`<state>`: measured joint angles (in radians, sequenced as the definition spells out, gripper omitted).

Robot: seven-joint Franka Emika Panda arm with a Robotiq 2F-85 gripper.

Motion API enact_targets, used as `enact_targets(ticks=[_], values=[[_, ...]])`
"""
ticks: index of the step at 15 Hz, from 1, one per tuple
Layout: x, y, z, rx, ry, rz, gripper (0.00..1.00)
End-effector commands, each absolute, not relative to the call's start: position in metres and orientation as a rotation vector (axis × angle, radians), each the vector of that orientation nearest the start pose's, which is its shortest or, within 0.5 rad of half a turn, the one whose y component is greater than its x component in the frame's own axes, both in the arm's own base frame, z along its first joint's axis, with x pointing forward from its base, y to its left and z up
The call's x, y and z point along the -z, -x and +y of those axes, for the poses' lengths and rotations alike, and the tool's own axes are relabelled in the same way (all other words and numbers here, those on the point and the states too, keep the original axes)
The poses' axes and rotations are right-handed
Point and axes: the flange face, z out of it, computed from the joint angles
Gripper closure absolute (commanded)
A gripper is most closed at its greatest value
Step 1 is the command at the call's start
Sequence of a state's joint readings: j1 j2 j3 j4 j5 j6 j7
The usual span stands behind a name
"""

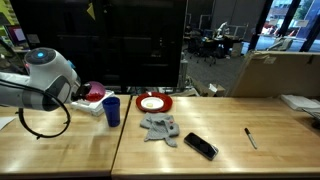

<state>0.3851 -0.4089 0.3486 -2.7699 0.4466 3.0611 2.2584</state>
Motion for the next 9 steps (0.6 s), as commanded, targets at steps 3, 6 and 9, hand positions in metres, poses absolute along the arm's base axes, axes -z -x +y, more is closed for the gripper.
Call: enact_targets(ticks=[3, 6, 9], values=[[-0.426, -0.335, 0.257, -0.004, 1.386, 1.897, 0.99], [-0.436, -0.327, 0.261, -0.075, 1.359, 1.832, 0.99], [-0.443, -0.317, 0.253, -0.126, 1.325, 1.798, 0.99]])
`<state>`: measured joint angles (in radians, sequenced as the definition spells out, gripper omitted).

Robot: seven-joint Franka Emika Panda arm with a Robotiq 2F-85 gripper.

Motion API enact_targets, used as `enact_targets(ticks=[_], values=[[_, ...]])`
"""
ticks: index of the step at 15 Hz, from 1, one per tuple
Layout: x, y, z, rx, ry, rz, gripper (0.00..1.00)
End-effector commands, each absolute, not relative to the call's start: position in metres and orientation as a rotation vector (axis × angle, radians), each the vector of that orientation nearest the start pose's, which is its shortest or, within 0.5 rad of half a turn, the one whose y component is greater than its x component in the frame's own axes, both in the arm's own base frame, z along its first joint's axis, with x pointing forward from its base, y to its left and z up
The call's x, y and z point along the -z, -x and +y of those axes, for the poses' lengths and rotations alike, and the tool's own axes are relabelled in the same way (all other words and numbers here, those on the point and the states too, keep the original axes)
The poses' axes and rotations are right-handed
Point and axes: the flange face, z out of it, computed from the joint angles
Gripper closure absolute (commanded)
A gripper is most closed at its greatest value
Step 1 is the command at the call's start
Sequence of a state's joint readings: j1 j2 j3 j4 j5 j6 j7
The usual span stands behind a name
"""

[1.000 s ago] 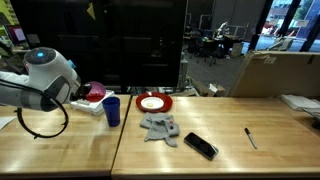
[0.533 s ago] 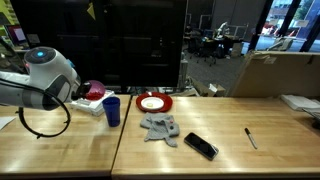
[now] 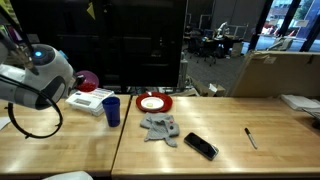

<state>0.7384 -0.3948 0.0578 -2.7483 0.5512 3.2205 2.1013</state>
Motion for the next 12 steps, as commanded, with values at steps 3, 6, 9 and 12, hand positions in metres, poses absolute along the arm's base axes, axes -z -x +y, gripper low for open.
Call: enact_targets(ticks=[3, 6, 9, 12], values=[[-0.444, -0.318, 0.243, -0.139, 1.278, 1.782, 0.99], [-0.446, -0.33, 0.237, -0.133, 1.204, 1.789, 0.99], [-0.45, -0.335, 0.229, -0.124, 1.137, 1.777, 0.99], [-0.457, -0.338, 0.222, -0.123, 1.074, 1.755, 0.99]])
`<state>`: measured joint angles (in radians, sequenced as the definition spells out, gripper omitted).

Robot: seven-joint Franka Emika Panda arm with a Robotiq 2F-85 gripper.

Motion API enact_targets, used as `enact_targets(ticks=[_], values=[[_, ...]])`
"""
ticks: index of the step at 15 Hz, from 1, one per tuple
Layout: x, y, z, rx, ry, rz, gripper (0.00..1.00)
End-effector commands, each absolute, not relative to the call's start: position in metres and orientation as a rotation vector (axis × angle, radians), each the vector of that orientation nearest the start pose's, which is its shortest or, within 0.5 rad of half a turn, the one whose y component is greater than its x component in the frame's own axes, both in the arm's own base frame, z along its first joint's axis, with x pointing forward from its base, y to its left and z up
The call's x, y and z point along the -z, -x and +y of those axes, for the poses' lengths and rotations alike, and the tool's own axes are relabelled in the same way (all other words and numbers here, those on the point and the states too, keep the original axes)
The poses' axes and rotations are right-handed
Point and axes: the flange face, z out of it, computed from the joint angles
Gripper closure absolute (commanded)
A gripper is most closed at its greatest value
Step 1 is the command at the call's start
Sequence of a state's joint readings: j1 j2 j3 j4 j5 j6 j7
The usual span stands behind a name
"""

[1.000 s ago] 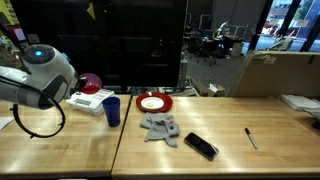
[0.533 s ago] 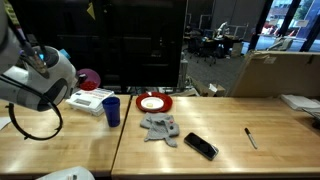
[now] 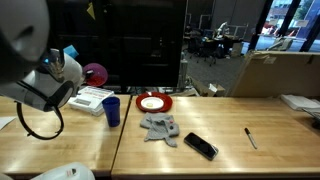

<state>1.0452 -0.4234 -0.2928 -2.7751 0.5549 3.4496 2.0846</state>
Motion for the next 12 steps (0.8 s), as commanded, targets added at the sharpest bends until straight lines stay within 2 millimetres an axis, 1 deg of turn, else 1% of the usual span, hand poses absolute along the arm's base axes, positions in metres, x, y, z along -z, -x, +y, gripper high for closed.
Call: enact_targets(ticks=[1, 2, 3, 4, 5, 7, 9, 12], values=[[-0.47, -0.34, 0.213, -0.129, 1.062, 1.747, 0.99], [-0.47, -0.342, 0.212, -0.128, 1.057, 1.749, 0.99], [-0.472, -0.335, 0.202, -0.128, 1.046, 1.743, 0.99], [-0.475, -0.335, 0.198, -0.126, 1.036, 1.739, 0.99], [-0.481, -0.343, 0.201, -0.126, 1.023, 1.736, 0.99], [-0.49, -0.343, 0.196, -0.134, 1.0, 1.724, 0.99], [-0.498, -0.338, 0.19, -0.148, 0.987, 1.701, 0.99], [-0.506, -0.336, 0.19, -0.166, 0.977, 1.686, 0.99]])
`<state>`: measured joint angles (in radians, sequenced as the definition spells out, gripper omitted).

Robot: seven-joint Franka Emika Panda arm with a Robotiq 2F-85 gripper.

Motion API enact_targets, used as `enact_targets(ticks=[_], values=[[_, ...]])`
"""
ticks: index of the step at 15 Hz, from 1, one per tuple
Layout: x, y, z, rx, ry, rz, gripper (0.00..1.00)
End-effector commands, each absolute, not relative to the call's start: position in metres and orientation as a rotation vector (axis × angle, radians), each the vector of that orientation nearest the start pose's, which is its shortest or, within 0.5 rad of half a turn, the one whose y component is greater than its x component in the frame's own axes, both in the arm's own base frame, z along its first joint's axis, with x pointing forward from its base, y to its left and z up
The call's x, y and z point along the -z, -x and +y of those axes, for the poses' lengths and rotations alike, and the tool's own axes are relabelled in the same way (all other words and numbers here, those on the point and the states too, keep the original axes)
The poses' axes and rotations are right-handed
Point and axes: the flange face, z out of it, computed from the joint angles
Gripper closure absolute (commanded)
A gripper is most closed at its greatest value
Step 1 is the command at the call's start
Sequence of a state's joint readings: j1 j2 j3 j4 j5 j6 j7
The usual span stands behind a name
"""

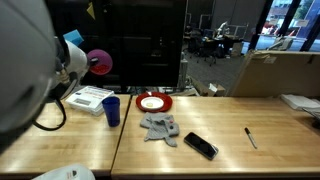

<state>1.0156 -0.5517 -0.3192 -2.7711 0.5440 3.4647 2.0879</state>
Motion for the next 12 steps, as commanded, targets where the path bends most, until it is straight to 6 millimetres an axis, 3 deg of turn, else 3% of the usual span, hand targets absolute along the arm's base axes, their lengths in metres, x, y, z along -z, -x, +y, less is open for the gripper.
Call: enact_targets(ticks=[1, 3, 8, 9, 12], values=[[-0.503, -0.336, 0.192, -0.169, 0.982, 1.692, 0.99], [-0.475, -0.34, 0.206, -0.166, 1.032, 1.764, 0.99], [-0.394, -0.346, 0.206, -0.127, 1.154, 2.04, 0.99], [-0.414, -0.344, 0.205, -0.155, 1.13, 1.978, 0.96], [-0.39, -0.348, 0.208, -0.115, 1.166, 2.039, 0.96]])
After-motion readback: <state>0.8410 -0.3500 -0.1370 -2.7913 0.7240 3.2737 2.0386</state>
